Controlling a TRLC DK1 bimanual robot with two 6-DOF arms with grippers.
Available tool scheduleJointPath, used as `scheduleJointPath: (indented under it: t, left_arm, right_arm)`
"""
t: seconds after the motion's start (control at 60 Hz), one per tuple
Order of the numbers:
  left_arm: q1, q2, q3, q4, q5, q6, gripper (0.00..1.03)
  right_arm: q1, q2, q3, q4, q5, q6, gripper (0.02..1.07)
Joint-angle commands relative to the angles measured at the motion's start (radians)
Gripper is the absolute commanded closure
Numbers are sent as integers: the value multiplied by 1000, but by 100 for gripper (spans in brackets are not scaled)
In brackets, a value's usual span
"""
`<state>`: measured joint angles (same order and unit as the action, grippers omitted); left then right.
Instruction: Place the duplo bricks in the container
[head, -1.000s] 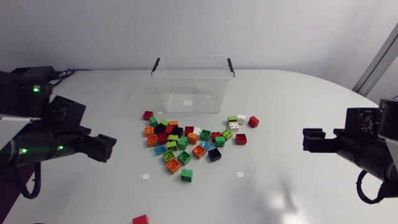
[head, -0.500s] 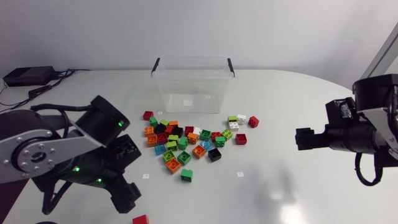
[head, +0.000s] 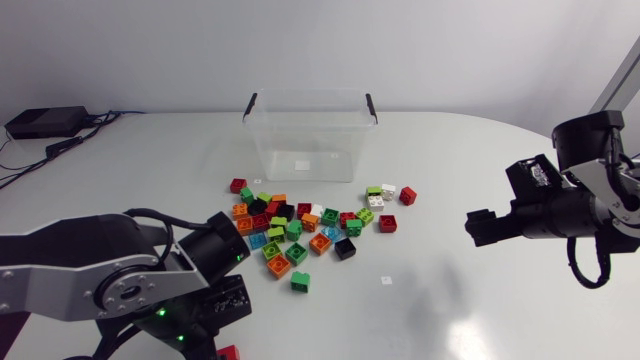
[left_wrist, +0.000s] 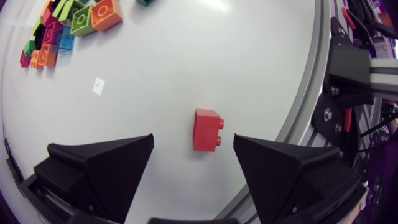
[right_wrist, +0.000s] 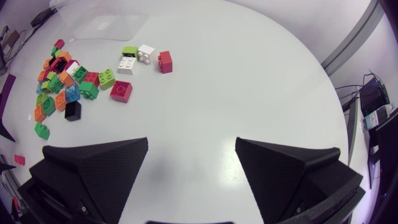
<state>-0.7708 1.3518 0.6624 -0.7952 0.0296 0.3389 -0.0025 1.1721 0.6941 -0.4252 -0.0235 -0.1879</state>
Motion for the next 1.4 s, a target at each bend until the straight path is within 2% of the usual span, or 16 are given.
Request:
scheduleJointPath:
  t: [0.0,0.067,0.2,0.3,0.4,0.55,0.65,0.717,0.883,0.933,1.133,1.233,1.383]
  left_arm:
    - [-10,46,-24,-13,16,28,18]
    - [-13,72,-26,-4,36,31,18]
    - [-21,106,-37,60,46,32,29]
    - [-10,112,-37,86,76,46,42]
    - [16,115,-35,97,118,68,62]
    - [38,121,-40,90,144,92,73]
    - [41,129,-41,86,142,100,73]
    - [39,139,-43,86,144,101,78]
    - [10,152,-52,63,132,121,79]
    - [8,144,-47,48,132,127,83]
    - [4,96,0,-39,130,146,85]
    - [19,58,25,-75,132,161,85]
    - [105,1,105,-105,132,184,85]
  right_arm:
    - [1,21,30,-17,-6,-13,6]
    - [6,29,35,-17,-7,-15,6]
    - [16,49,44,-17,-13,-15,6]
    - [19,60,44,-9,-30,-24,6]
    - [24,74,45,2,-32,-28,7]
    - [24,103,56,19,-32,-35,7]
    - [29,120,62,34,-32,-35,7]
    - [33,136,68,40,-32,-35,7]
    - [42,205,104,74,-32,-21,7]
    - [48,230,120,80,-32,-15,7]
    - [95,403,235,80,-38,-5,7]
    - [108,482,292,82,-53,-22,7]
    - [114,620,400,82,-93,-64,7]
